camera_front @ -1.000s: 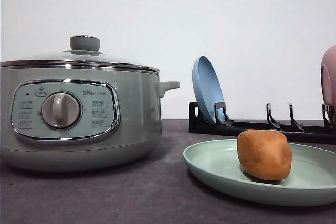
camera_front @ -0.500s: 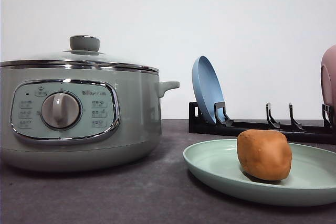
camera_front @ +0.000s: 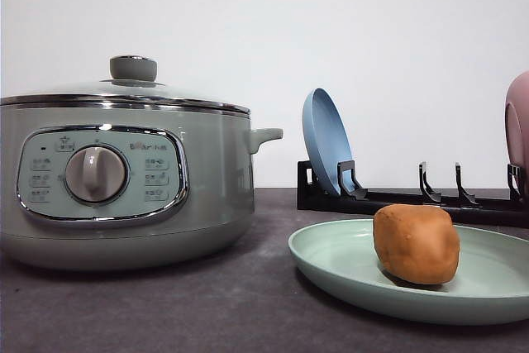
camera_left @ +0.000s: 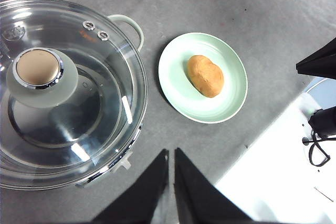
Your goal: Transfer potato from steamer to green plate
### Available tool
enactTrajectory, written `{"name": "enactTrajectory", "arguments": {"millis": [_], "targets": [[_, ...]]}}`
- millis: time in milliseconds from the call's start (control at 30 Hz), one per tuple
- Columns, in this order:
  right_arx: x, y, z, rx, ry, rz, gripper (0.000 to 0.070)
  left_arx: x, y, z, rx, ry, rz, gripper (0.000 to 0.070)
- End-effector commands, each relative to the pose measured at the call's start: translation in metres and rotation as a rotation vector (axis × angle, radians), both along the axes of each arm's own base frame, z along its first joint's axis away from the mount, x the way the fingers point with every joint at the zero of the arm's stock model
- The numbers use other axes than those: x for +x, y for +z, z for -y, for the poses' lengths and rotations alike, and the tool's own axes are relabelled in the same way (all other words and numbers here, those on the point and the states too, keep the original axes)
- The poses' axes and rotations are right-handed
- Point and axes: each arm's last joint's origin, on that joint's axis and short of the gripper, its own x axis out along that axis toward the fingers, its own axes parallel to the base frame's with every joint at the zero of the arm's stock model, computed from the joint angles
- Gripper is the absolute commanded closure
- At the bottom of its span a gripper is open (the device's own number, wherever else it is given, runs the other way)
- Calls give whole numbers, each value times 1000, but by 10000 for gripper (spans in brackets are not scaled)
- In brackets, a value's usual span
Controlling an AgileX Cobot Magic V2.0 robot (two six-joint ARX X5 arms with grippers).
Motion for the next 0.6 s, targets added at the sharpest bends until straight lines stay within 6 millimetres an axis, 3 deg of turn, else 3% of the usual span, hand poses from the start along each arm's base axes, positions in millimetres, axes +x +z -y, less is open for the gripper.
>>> {"name": "enactTrajectory", "arguments": {"millis": [0,200,333,467,567], "targets": [[0,4,-2,6,16,22,700,-5,10,-4,-8,-18,82,691],[0,4,-2,6,16,22,700,-22,41,-30,-94,50,440,690],[0,4,-2,6,16,22,700,-43,57,-52,-156,163,712,690],[0,4,-2,6,16,22,700,-65,50,-68,-154,270,899,690],[0,4,-2,6,16,22,700,-76,29,-77,-107,362,1012,690]]}}
